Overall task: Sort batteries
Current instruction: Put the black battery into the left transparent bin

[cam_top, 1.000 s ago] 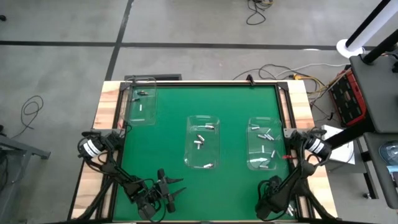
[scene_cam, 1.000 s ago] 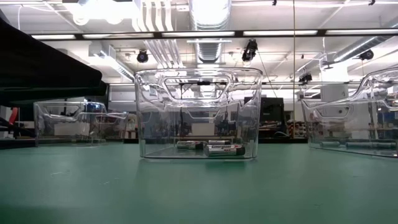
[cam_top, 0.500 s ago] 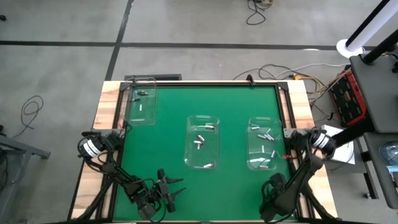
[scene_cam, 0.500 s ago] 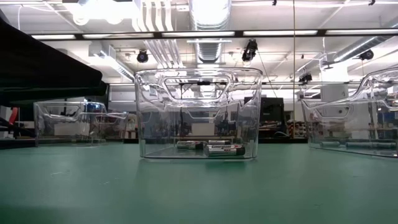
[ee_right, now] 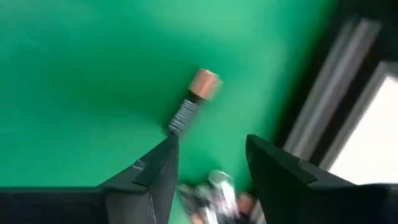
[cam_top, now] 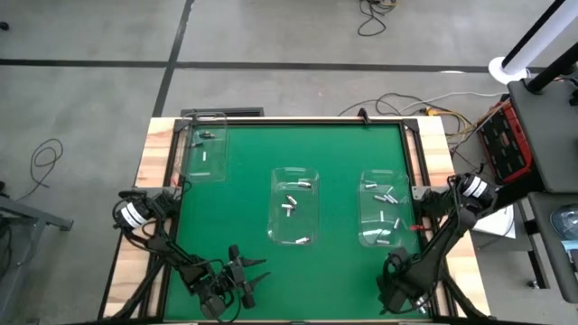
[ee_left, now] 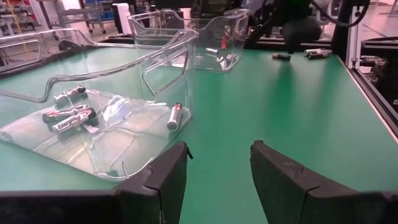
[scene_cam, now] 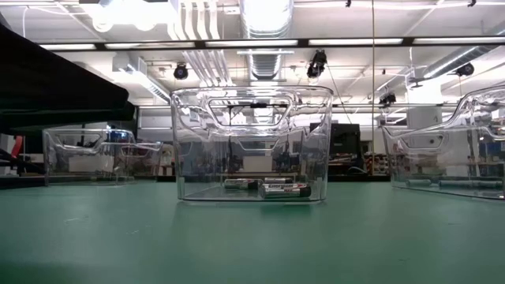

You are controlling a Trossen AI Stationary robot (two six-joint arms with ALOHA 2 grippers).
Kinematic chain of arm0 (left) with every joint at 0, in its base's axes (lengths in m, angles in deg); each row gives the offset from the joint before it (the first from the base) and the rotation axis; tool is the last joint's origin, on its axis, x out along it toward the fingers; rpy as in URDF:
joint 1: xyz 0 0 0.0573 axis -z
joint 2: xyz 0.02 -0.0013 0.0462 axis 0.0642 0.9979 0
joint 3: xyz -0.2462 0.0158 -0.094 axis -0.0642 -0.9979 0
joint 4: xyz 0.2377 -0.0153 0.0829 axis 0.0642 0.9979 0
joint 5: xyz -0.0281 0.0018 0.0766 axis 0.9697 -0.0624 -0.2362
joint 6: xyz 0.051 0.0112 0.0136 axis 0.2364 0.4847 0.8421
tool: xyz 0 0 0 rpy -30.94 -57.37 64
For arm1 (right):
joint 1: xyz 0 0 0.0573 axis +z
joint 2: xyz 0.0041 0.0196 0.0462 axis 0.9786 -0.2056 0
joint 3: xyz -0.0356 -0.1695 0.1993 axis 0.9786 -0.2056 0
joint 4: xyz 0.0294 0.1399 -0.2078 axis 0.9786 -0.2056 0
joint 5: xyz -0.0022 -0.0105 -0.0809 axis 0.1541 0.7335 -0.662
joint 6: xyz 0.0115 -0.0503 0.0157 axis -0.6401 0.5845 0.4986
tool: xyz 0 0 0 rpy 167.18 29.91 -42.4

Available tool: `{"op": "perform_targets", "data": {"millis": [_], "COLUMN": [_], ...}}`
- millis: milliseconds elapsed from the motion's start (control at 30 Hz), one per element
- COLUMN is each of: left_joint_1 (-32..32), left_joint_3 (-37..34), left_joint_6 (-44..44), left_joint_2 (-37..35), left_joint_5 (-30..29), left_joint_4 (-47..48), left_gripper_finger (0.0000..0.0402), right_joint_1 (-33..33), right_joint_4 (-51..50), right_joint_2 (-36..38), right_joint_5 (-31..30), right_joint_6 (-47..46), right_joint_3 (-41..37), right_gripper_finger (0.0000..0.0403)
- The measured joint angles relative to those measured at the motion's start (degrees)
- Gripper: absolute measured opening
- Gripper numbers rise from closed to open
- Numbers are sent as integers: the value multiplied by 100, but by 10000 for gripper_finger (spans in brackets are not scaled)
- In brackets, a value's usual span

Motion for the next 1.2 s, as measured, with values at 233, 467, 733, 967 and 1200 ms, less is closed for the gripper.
{"op": "perform_targets", "data": {"millis": [233,467,733,967,1200], "left_joint_1": [37,47,96,111,111], "left_joint_3": [0,-2,-7,-7,-7], "left_joint_6": [-9,-8,-9,-9,-9], "left_joint_2": [-1,-2,-4,-4,-4], "left_joint_5": [-14,-104,-132,-155,-162], "left_joint_4": [-1,2,7,4,2], "left_gripper_finger": [157,157,157,157,157], "right_joint_1": [-63,-84,-171,-172,-170], "right_joint_4": [294,699,1662,1651,1331], "right_joint_2": [117,246,250,201,147], "right_joint_5": [-341,-763,-1039,-1179,-1309], "right_joint_6": [-10,172,570,1037,1490], "right_joint_3": [-138,-383,-718,-694,-265], "right_gripper_finger": [169,160,137,75,21]}}
